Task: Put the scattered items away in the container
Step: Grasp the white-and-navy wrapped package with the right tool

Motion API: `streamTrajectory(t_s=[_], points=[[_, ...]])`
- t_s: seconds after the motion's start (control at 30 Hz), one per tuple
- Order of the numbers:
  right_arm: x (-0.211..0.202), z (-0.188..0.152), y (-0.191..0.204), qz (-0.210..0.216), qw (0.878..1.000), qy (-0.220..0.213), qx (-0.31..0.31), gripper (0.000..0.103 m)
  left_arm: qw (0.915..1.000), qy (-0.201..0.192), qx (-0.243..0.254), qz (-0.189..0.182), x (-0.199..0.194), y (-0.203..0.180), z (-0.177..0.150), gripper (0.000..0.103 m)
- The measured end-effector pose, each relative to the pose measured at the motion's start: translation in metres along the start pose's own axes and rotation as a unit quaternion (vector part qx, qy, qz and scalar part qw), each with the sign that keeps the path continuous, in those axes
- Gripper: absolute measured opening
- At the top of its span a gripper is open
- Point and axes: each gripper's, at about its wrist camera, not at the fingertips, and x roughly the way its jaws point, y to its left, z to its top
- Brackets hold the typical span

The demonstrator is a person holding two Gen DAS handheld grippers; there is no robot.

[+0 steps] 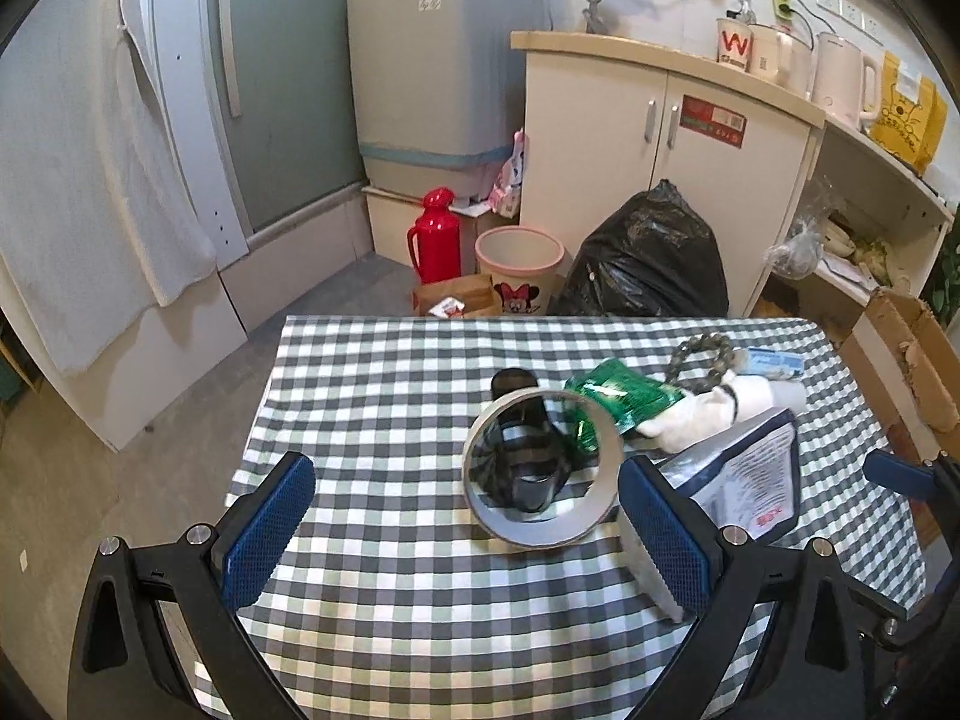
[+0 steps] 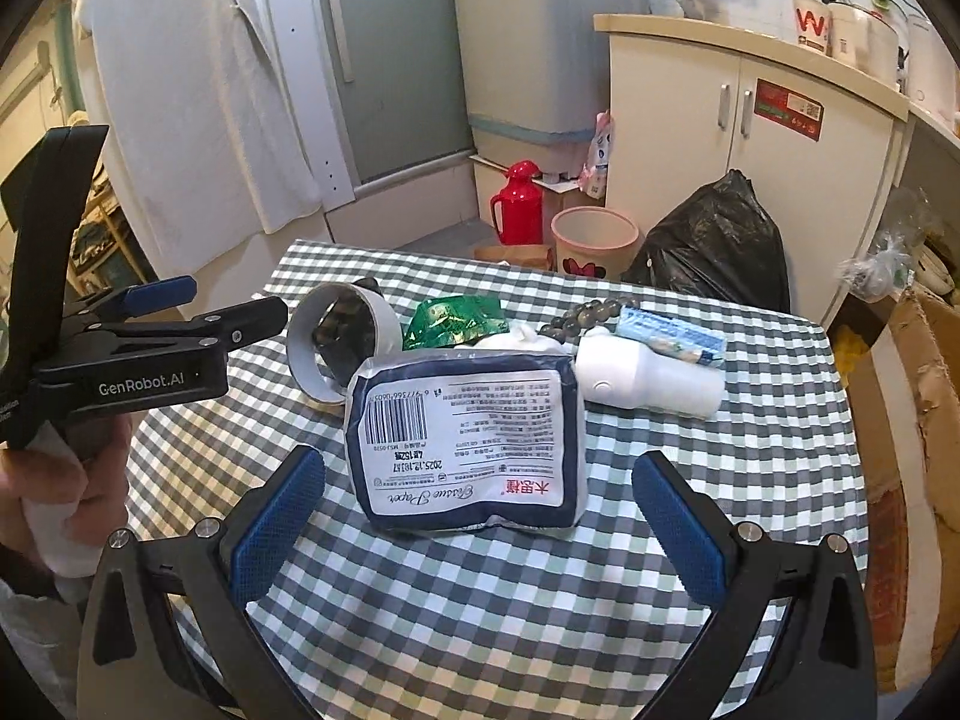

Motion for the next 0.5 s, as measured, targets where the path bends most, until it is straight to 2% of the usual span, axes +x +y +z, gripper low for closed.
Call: streamTrajectory(t_s=[0.1,0.23,0.33,0.5], points=[[0.009,0.000,0.001,0.003,1.000,0.007,0.001,0.103,0.9995,0.021,-0.016,-0.019,0.010,0.004,-0.003,0.103],[0.021,-0.001,0.005,0.011,1.000,0.018,0.005,0.103,0.9997,0.022,-0.004,-0.010,0.019,0.000,-0.004,0.103],[0.027,-0.003,0.011,0.008,1.000,0.023,-0.003,0.103,0.9993,0.030,-0.007,-0.022,0.027,0.000,-0.005,0.103],[0.037,-0.002,0.013,0.000,1.000,0.029,-0.009,0.103,0.9994,0.035,-0.005,0.001,0.037,0.004,-0.003,0.103]])
